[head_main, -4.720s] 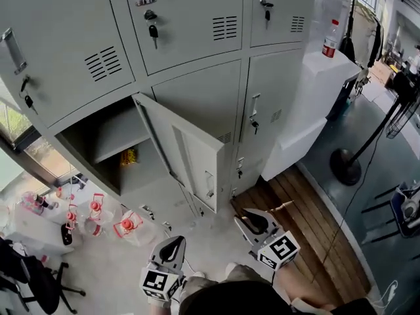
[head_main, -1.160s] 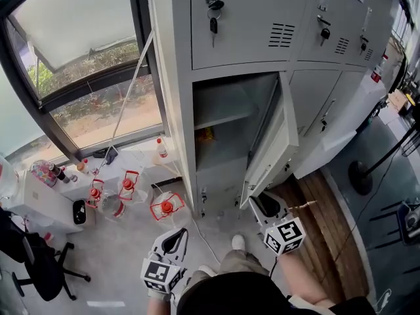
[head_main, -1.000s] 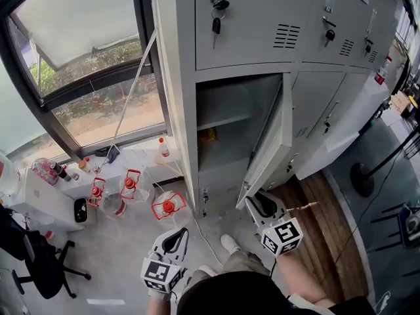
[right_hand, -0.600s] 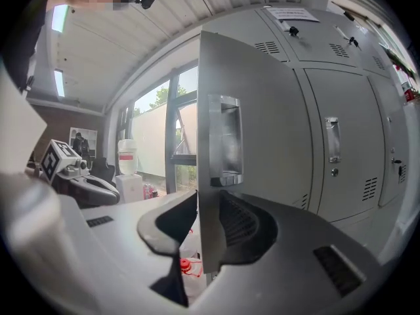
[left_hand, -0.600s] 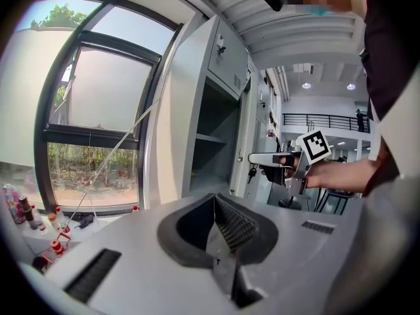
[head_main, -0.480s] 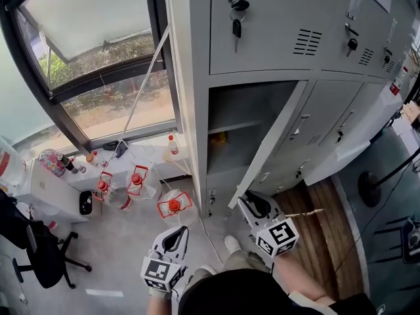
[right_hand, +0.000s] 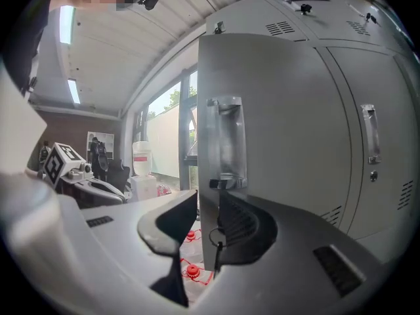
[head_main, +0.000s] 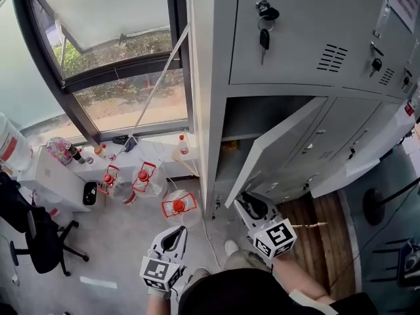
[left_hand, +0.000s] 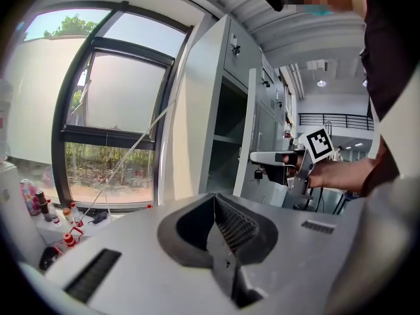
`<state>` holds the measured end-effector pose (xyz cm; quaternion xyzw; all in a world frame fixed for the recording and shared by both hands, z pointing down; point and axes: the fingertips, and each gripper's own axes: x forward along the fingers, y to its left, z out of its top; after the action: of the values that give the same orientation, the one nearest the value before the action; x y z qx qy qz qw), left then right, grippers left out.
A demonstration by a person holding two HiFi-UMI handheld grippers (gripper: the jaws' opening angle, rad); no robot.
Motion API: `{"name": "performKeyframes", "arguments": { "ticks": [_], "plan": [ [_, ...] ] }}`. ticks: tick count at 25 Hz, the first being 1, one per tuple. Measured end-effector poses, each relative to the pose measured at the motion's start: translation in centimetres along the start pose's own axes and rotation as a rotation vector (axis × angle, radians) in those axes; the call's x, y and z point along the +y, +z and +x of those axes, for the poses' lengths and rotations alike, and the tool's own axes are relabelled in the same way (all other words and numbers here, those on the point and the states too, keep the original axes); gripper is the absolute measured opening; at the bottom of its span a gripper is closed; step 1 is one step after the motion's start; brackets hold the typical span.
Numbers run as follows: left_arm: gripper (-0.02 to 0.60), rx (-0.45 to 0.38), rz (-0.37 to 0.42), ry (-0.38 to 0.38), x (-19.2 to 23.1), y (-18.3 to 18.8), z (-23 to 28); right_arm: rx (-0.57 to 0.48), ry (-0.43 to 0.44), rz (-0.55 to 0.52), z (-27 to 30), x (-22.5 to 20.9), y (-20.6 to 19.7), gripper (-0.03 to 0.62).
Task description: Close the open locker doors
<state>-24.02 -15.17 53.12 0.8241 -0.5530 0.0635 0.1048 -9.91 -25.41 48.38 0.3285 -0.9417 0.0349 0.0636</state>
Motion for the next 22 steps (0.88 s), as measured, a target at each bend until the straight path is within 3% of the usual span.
{"name": "performKeyframes", "arguments": {
  "ticks": [22],
  "plan": [
    [0.009,-0.012,-0.055,0.208,3.5,0.6,2.4,-0.021,0.202,-0.001,7.8,-2.5,1.6,0.113]
  ]
}}
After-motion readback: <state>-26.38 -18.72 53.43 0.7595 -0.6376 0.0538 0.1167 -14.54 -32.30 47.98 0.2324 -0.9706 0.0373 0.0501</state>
